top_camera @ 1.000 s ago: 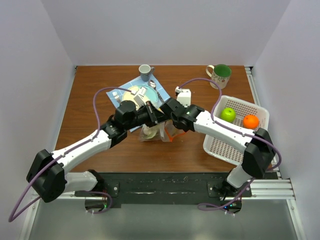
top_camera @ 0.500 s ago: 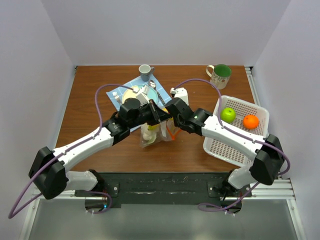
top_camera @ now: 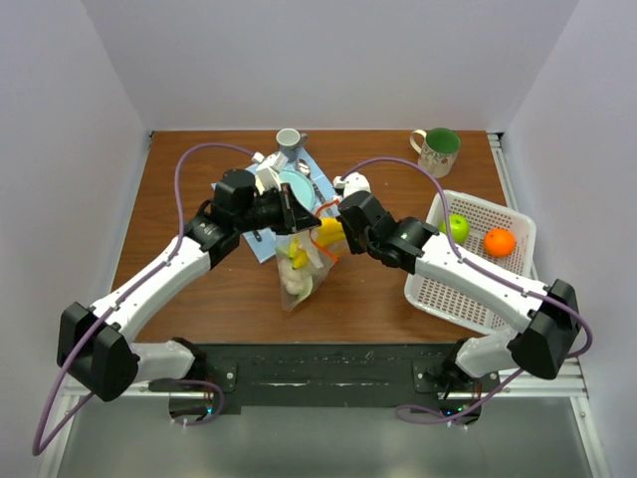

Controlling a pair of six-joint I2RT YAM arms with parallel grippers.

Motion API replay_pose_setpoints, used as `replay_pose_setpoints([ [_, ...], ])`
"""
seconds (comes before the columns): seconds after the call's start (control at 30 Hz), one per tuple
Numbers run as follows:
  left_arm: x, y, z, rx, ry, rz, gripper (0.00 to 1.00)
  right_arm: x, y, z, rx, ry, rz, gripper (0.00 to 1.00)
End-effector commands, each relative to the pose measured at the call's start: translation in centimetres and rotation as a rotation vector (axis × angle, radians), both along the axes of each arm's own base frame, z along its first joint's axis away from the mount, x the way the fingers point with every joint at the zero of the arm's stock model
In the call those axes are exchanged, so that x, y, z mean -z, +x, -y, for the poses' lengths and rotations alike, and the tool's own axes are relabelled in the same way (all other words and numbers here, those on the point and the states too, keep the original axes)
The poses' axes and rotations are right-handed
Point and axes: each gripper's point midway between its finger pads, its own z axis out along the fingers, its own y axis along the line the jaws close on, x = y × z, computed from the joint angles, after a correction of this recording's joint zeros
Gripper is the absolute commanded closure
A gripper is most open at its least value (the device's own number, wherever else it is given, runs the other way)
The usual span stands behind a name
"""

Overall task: Place the food in the zip-top bag and seal the zipper
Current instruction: Adjust the fake fruit in the zipper food storage bag.

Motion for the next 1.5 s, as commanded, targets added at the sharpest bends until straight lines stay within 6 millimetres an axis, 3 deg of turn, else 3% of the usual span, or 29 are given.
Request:
replay_pose_setpoints([
  [0.0, -2.5, -1.7, 1.5, 0.227, -0.017, 0.096, 1.00, -2.7, -0.1, -1.8, -0.109, 0.038, 0.026, 1.00],
  [0.23, -3.9, -3.5, 2.6, 0.394, -0.082, 0.112, 1.00, -3.9, -1.1, -4.1, -0.175, 0.076, 0.064, 1.00],
  [0.37, -4.0, -3.7, 2.3, 0.409, -0.047, 0.147, 1.00, -2.6, -0.4, -2.8, -0.110, -0.060, 0.056, 1.00],
  [0.53, -4.0, -3.6, 1.9, 0.402, -0.018, 0.165, 1.00, -4.4, -1.1, -3.9, -0.172, 0.017, 0.083, 1.00],
  [0.73, -4.6, -3.0, 1.2, 0.396, 0.022, 0.212, 1.00, -6.9, -2.9, -3.4, -0.280, 0.048, 0.116, 1.00],
  [0.9, -4.9, -3.4, 1.6, 0.444, -0.006, 0.224, 1.00, -7.6, -3.9, -4.0, -0.349, 0.074, 0.102, 1.00],
  [1.07, -4.9, -3.9, 2.5, 0.486, -0.014, 0.230, 1.00, -6.0, -3.9, -5.7, -0.366, 0.065, 0.056, 1.00],
  [1.17, -5.3, -4.8, 3.7, 0.515, -0.021, 0.244, 1.00, -5.0, -2.4, -5.4, -0.226, 0.050, 0.064, 1.00],
  [1.23, -5.3, -4.2, 3.4, 0.419, -0.025, 0.210, 1.00, -4.6, -1.1, -4.0, -0.045, 0.053, 0.086, 1.00],
  [1.3, -3.5, -2.7, 2.9, 0.244, -0.045, 0.105, 1.00, -3.4, -0.8, -3.2, 0.038, 0.056, 0.078, 1.00],
  [1.33, -5.1, -2.6, 2.7, 0.200, -0.108, 0.157, 1.00, -3.2, -0.7, -3.1, 0.087, 0.095, 0.081, 1.00],
  [1.37, -2.7, -3.0, 2.4, 0.156, -0.140, 0.063, 1.00, -3.4, -0.7, -2.9, 0.111, 0.131, 0.097, 1.00],
  [1.43, -2.3, -2.4, 1.4, 0.049, -0.165, 0.072, 0.82, -2.0, -0.7, -2.4, 0.176, 0.173, 0.096, 1.00],
  [1.47, -0.8, -2.0, 0.8, -0.001, -0.150, 0.041, 0.74, -1.1, -1.0, -2.0, 0.192, 0.172, 0.086, 1.00],
])
